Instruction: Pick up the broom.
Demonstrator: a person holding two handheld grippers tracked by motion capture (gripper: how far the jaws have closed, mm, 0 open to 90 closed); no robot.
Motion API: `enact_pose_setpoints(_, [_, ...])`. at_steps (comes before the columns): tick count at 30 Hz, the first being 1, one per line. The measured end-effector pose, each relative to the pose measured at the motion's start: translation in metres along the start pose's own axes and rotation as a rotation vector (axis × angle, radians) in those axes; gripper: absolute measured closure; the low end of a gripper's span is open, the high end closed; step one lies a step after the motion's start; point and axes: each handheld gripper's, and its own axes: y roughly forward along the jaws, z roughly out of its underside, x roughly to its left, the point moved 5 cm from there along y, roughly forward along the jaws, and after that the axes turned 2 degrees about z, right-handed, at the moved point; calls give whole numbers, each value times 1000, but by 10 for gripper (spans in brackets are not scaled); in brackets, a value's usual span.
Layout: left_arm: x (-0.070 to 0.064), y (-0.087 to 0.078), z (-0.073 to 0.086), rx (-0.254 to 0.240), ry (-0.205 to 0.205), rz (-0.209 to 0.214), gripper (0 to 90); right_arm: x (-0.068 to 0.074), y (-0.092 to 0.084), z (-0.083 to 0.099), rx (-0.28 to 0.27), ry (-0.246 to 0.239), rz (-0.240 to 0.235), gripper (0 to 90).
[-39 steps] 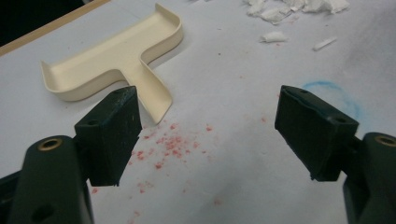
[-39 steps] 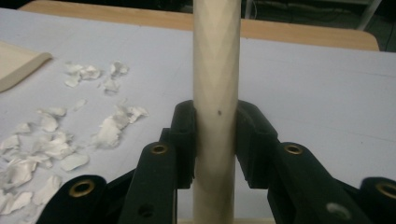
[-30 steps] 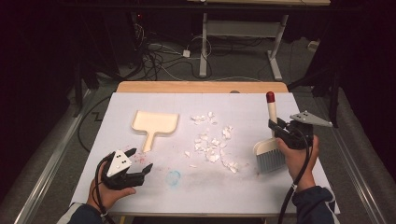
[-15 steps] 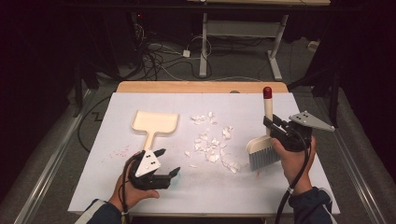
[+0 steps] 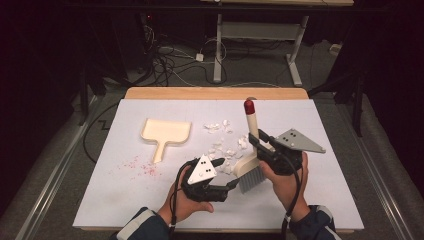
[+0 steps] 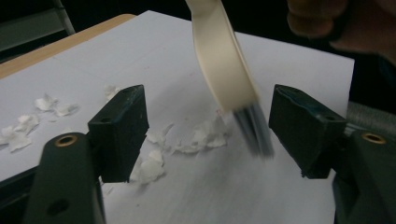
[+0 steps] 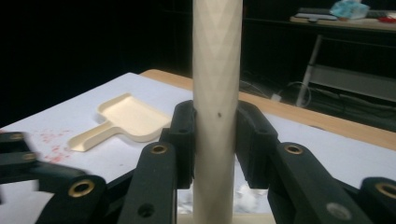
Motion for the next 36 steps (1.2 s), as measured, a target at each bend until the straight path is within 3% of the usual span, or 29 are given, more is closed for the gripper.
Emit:
enact_pose_setpoints(8, [2, 14, -2, 13, 2, 62, 472, 30, -4, 2, -23, -20, -37, 709])
enact_pose_setpoints(11, [5, 15, -1, 21, 14, 81, 580, 33, -6, 3, -29, -24, -44, 709])
enact_pose_setpoints(16, [13, 12, 0, 43, 36, 70, 629, 31, -11, 3, -25, -26, -67, 705])
enact_pose_setpoints(24, [32, -2, 2, 73, 47, 109, 659, 21, -10, 3, 32, -61, -226, 636])
enact_pose_setpoints(25, [34, -4, 3, 79, 47, 114, 660, 21, -11, 4, 33, -64, -263, 635])
enact_pose_setpoints(29, [40, -12, 4, 99, 61, 139, 660, 17, -9, 5, 54, -146, -332, 558])
enact_pose_setpoints(33, [41, -18, 6, 113, 76, 163, 659, 10, -5, 16, 122, -235, -381, 496])
enact_pose_setpoints(34, [40, -21, 7, 130, 91, 178, 659, 8, -4, 19, 139, -247, -385, 451])
enact_pose_setpoints(36, [39, -24, 9, 152, 121, 191, 659, 7, -3, 25, 173, -274, -444, 427])
